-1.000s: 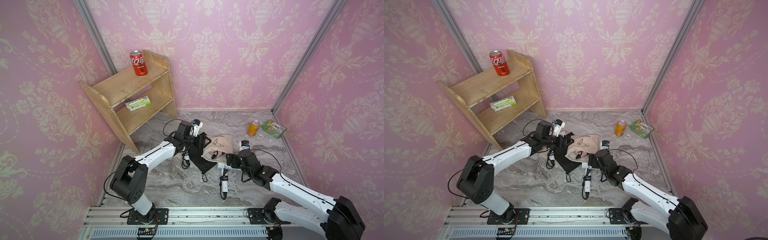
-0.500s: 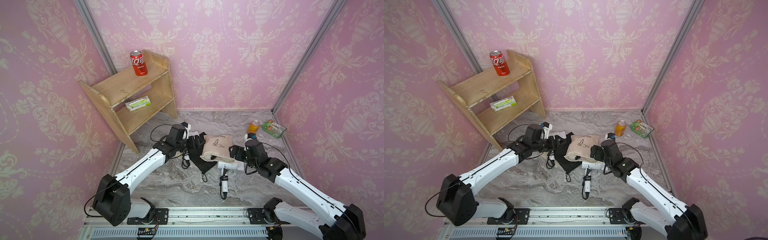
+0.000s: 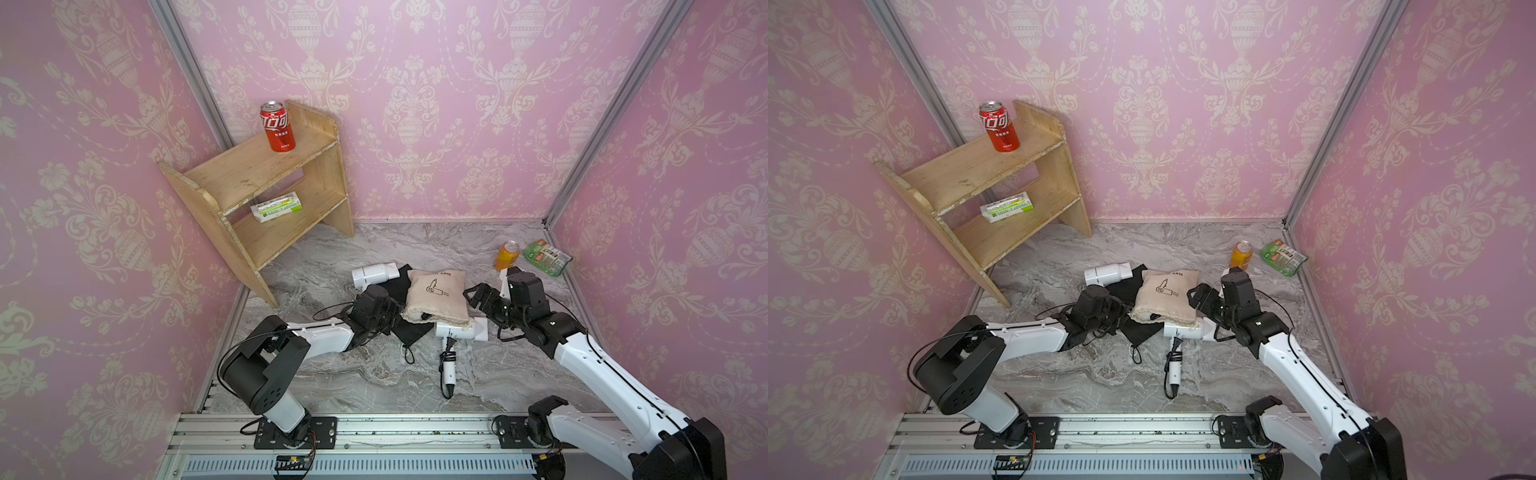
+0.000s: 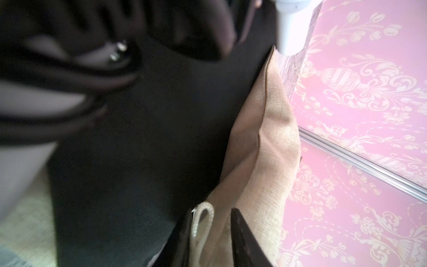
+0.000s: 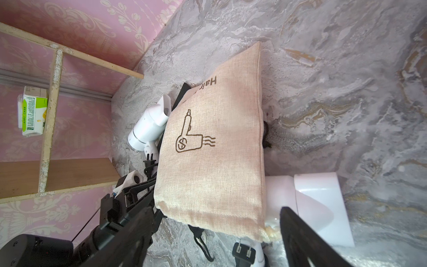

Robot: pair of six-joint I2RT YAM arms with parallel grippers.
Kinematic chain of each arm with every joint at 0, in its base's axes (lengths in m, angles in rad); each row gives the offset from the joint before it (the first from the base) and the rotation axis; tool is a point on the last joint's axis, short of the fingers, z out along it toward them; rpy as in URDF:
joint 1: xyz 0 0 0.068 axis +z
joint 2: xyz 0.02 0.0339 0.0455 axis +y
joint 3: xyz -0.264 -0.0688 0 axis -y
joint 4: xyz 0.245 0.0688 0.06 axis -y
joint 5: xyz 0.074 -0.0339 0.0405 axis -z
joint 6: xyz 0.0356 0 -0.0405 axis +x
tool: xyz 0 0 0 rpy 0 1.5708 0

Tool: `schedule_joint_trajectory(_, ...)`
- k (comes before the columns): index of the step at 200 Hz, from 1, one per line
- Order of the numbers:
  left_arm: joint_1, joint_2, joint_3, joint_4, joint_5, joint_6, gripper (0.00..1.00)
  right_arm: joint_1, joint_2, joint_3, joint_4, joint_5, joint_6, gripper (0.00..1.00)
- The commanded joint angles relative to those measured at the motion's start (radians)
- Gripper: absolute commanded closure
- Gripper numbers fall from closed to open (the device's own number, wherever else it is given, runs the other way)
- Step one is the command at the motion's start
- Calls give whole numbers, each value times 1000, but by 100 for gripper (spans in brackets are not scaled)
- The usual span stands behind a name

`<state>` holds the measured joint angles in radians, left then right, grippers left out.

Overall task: Pack away hair dryers
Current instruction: Pull the drawstrings on both sides of the drawstring bag.

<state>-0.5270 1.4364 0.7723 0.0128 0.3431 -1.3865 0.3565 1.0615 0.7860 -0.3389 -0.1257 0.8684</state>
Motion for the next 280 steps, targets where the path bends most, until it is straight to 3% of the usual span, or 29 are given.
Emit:
schedule_joint_trajectory(1, -21, 52, -33, 135, -44, -170, 37, -11, -29, -16, 34, -23, 21, 12)
schedule_joint_trajectory(25, -43, 99, -72, 232, -64, -256, 43, -19, -41, -22, 35, -20, 17, 12)
schedule_joint_trajectory(71, -82, 109, -77, 227, -135, -309, 45, -33, -47, -36, 32, -20, 15, 12)
schedule_joint_trajectory(156, -121, 174, -97, 371, -198, -404, 49, -37, -60, -52, 11, 1, 2, 12)
schedule_joint_trajectory(212, -121, 157, -80, 335, -232, -372, 79, -38, -66, -58, -14, 15, -15, 12)
schedule_joint_trajectory(244, -123, 103, -5, 194, -282, -286, 100, -38, -69, -42, -64, 54, -68, 12)
schedule_joint_trajectory(280, -124, 78, 95, 82, -327, -195, 100, -38, -89, -55, -97, 70, -131, 13)
